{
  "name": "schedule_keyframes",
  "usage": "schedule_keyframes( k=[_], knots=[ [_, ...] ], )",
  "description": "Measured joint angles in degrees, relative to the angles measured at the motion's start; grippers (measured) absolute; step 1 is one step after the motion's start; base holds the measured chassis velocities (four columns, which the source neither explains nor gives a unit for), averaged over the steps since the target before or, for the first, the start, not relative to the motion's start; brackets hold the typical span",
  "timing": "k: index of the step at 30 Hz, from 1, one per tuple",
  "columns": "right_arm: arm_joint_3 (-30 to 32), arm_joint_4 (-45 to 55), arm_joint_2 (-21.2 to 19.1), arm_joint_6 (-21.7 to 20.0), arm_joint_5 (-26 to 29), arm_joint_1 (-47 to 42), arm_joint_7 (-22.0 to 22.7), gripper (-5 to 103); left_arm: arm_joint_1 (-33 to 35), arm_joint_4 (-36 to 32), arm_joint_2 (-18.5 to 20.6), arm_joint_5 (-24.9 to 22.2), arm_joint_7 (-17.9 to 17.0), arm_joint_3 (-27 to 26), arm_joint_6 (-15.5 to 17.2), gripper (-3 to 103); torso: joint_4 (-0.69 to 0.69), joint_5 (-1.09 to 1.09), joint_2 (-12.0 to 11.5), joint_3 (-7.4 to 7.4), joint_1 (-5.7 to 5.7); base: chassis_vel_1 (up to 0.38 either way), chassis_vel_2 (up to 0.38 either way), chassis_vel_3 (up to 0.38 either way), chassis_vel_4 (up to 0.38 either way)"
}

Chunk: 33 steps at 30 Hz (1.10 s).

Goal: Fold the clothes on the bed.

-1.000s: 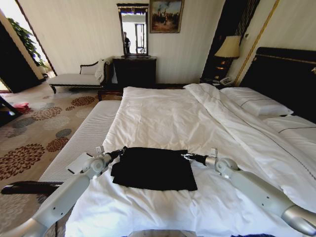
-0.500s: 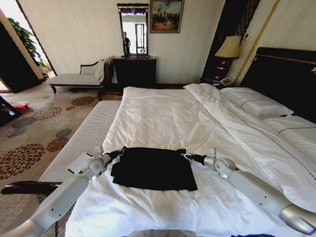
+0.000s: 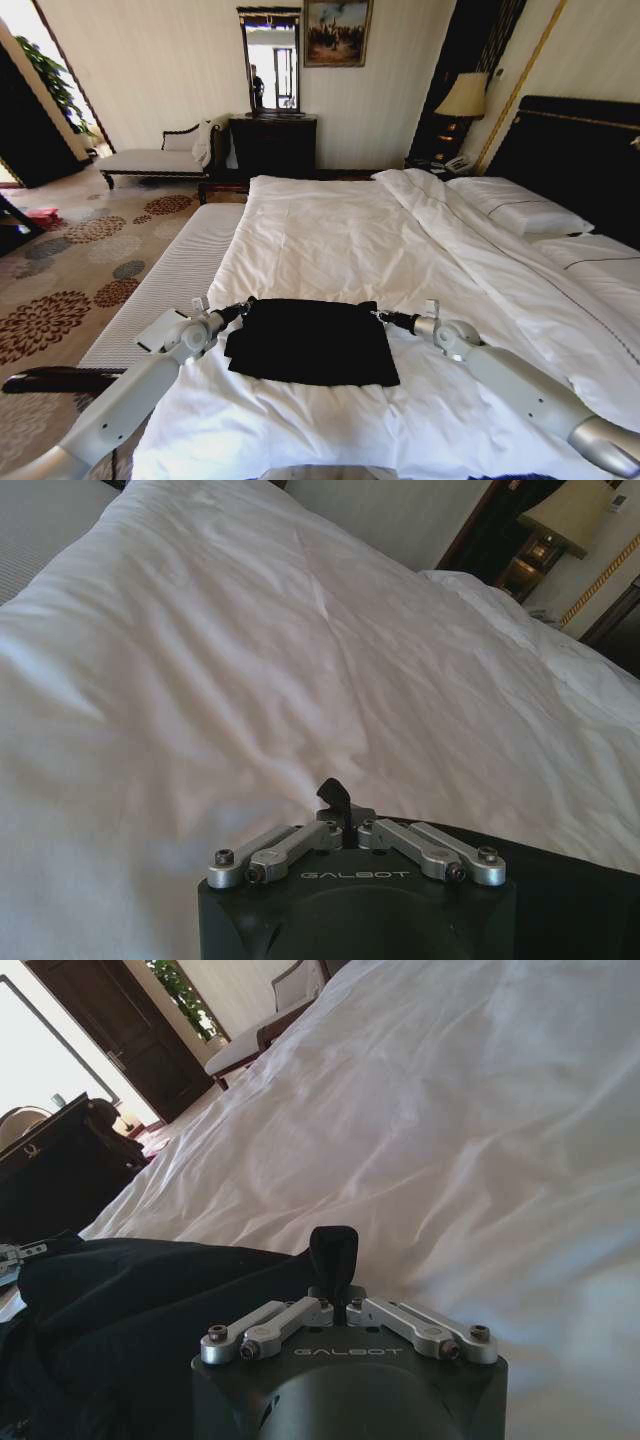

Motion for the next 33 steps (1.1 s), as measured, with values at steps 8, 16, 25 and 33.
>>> schedule_keyframes(
  k=[8,16,25,33],
  knots=[
    [4.2,1.88,-0.68,1.94,0.41,-2.02,-1.93,1,-1.44,-0.62,0.43,-0.88,-0.09,-0.63,-2.3,2,0.0,0.0,0.0,0.0,0.0,0.0,0.0,0.0,0.0],
    [10.72,6.07,-1.18,3.81,-0.98,-3.43,-5.08,1,-2.97,-5.55,1.49,-4.24,-0.71,-2.45,-3.92,2,0.0,0.0,0.0,0.0,0.0,0.0,0.0,0.0,0.0],
    [20.84,15.32,-5.25,4.25,0.73,-10.31,-5.05,1,0.42,-15.45,5.58,-6.59,-0.97,-8.0,-5.32,2,-0.01,0.0,0.0,0.0,0.0,0.0,0.0,0.0,0.0],
    [26.1,22.41,-7.91,5.05,2.78,-13.66,-4.68,1,6.2,-23.98,8.18,-8.06,-0.97,-14.8,-6.17,2,0.01,0.0,0.0,-0.01,-0.01,0.0,0.0,0.0,0.0]
  ],
)
